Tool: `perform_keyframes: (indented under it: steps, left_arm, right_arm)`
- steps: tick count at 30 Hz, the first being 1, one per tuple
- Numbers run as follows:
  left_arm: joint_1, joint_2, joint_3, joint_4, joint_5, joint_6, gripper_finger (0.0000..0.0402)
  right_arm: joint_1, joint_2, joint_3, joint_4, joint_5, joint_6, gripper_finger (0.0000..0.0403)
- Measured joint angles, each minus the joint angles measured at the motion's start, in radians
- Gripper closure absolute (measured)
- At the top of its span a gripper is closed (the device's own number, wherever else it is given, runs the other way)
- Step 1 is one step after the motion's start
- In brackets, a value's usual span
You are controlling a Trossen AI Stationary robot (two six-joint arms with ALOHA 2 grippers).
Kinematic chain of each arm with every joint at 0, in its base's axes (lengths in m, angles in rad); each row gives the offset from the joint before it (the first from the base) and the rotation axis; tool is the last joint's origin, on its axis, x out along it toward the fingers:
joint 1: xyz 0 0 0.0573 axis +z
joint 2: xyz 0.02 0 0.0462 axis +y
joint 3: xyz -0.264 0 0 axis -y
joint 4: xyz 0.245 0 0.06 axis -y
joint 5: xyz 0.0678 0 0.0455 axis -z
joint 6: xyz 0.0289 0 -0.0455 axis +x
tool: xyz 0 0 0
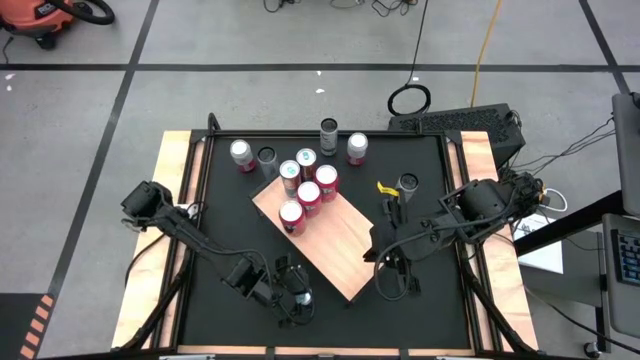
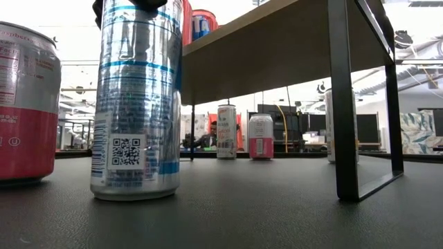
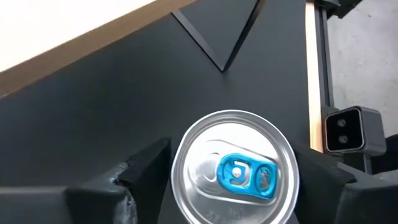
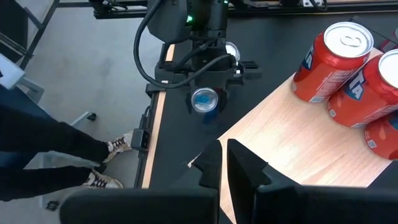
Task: Place canned beverage on shelf
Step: Put the blue soda can on the shelf aligned with the other blue soda cans
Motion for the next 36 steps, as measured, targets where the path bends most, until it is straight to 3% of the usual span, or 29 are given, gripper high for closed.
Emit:
perform_keyframes:
  steps: [6, 28, 36]
  left_arm:
    - [0.000, 0.000, 0.000, 0.002, -0.001, 0.000, 0.0170]
    - [0.005, 0.004, 0.048, -0.006, -0.018, -0.105, 0.0177]
    - [0.009, 0.004, 0.157, -0.008, -0.145, -0.095, 0.0178]
  right_arm:
    - [0.000, 0.000, 0.000, 0.000, 0.000, 0.000, 0.0399]
    - [0.000, 0.000, 0.000, -0.001, 0.000, 0.003, 0.0399]
    - [0.000, 0.000, 0.000, -0.007, -0.005, 0.003, 0.0399]
